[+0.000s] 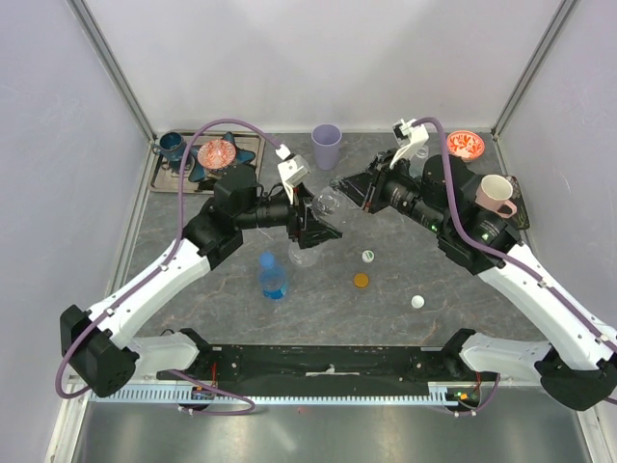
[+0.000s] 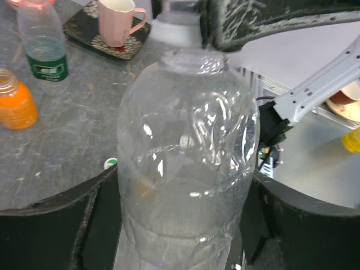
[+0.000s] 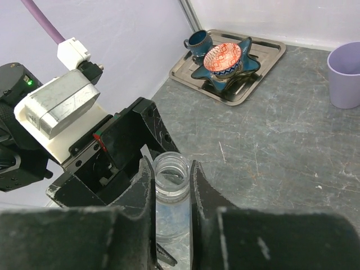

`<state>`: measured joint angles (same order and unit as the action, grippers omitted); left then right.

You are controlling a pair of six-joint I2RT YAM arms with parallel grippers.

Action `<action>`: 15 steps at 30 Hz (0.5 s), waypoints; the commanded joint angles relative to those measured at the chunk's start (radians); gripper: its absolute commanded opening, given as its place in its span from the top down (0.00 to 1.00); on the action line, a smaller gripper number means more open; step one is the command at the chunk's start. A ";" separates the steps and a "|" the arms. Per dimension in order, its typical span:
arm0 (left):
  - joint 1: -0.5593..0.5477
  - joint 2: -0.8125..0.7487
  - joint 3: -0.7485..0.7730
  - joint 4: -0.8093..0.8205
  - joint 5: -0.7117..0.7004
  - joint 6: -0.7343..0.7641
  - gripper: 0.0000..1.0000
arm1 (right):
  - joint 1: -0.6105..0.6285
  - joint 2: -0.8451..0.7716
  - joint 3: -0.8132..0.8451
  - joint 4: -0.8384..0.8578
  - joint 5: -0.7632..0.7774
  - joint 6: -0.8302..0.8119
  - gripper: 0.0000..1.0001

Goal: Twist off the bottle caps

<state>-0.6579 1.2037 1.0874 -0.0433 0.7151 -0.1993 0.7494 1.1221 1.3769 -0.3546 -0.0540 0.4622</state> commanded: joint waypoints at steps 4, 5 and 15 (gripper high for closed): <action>0.001 -0.033 0.072 -0.044 -0.255 0.029 0.01 | 0.008 -0.053 0.050 -0.067 0.159 -0.066 1.00; 0.001 -0.033 0.081 -0.058 -0.281 0.028 0.01 | 0.008 -0.053 0.059 -0.078 0.216 -0.077 1.00; 0.003 -0.070 0.132 -0.149 -0.705 -0.021 0.01 | 0.008 -0.051 0.045 -0.103 0.786 -0.192 1.00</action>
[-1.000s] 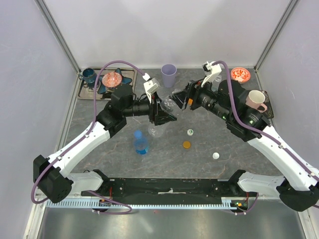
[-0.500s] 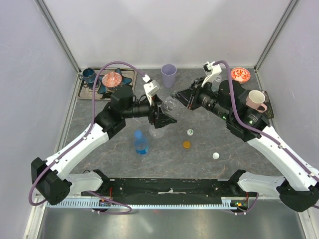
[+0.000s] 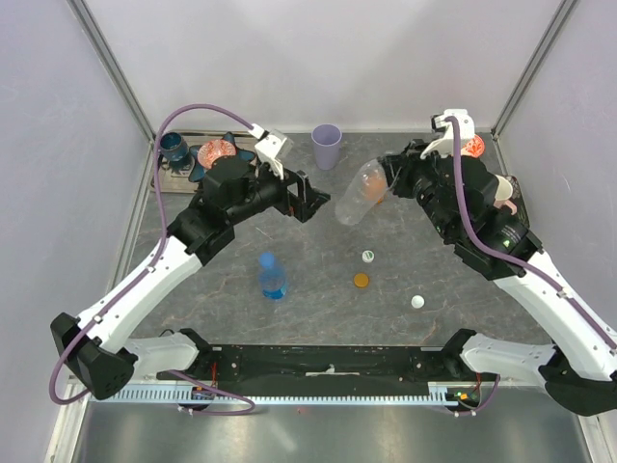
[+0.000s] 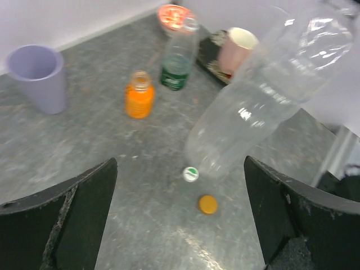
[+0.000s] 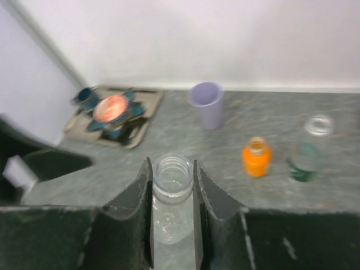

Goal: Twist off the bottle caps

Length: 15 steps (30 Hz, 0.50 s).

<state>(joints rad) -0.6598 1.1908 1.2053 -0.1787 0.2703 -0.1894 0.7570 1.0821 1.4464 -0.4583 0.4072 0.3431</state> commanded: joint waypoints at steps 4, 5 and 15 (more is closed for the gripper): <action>0.005 -0.187 -0.122 0.083 -0.301 -0.048 0.01 | 0.001 0.008 -0.139 0.133 0.436 -0.101 1.00; 0.005 -0.242 -0.147 0.106 -0.283 -0.047 0.01 | -0.001 0.018 -0.159 0.153 0.453 -0.107 1.00; 0.005 -0.423 -0.294 0.048 -0.161 -0.084 0.01 | -0.022 0.160 -0.403 0.520 0.637 -0.233 1.00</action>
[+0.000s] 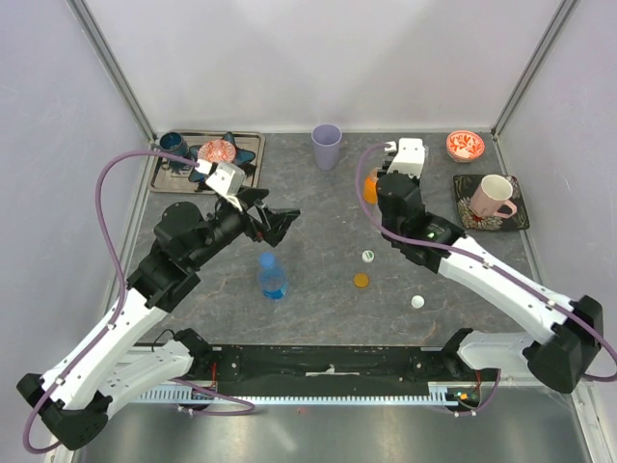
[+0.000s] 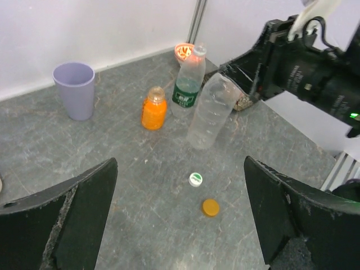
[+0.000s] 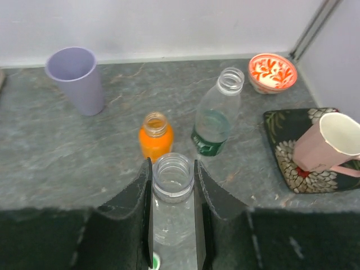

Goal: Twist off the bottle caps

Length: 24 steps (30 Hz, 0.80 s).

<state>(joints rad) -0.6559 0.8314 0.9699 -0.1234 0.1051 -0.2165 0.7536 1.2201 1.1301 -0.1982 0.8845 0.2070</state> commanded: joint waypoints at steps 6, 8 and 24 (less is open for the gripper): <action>0.001 -0.184 -0.195 0.008 -0.041 -0.070 0.01 | -0.063 0.094 -0.153 0.411 0.192 -0.107 1.00; 0.001 -0.199 -0.207 -0.002 -0.039 -0.066 0.01 | -0.074 0.124 -0.150 0.411 0.179 -0.081 1.00; 0.001 -0.158 -0.232 0.007 -0.038 -0.057 0.01 | -0.108 0.239 -0.199 0.366 0.143 0.023 0.83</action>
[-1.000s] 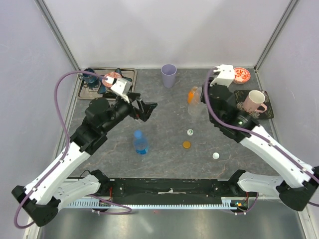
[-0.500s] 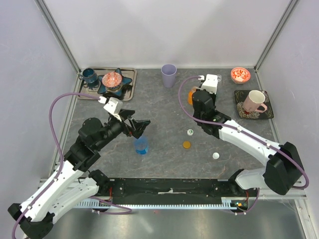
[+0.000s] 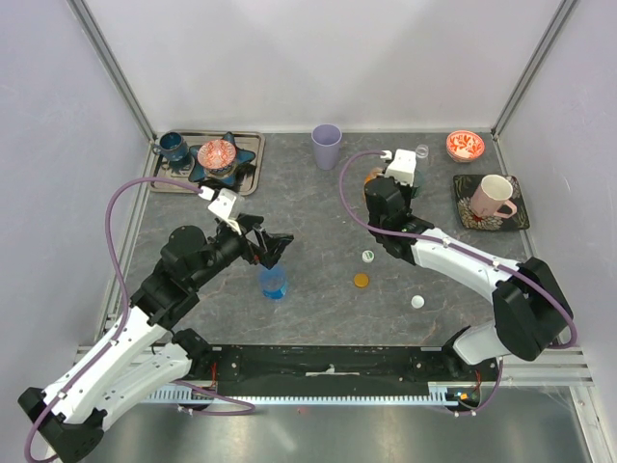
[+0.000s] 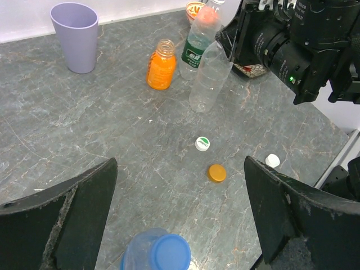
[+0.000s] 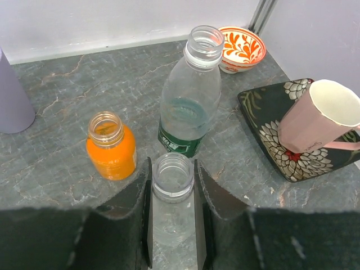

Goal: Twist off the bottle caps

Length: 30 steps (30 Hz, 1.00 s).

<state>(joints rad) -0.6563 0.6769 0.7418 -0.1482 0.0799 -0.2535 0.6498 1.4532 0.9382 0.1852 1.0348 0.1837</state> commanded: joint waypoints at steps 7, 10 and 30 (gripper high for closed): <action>0.001 0.001 0.001 0.030 -0.011 -0.013 0.01 | -0.006 -0.027 0.027 -0.133 -0.045 0.108 0.36; 0.001 0.009 0.005 0.029 -0.008 -0.012 0.01 | -0.007 -0.043 0.050 -0.176 -0.062 0.126 0.31; 0.001 0.023 0.022 0.009 -0.032 -0.003 0.01 | -0.012 -0.135 0.169 -0.361 -0.122 0.187 0.17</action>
<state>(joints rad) -0.6563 0.7116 0.7383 -0.1482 0.0799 -0.2535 0.6373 1.4071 1.0111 -0.0967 0.9367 0.3229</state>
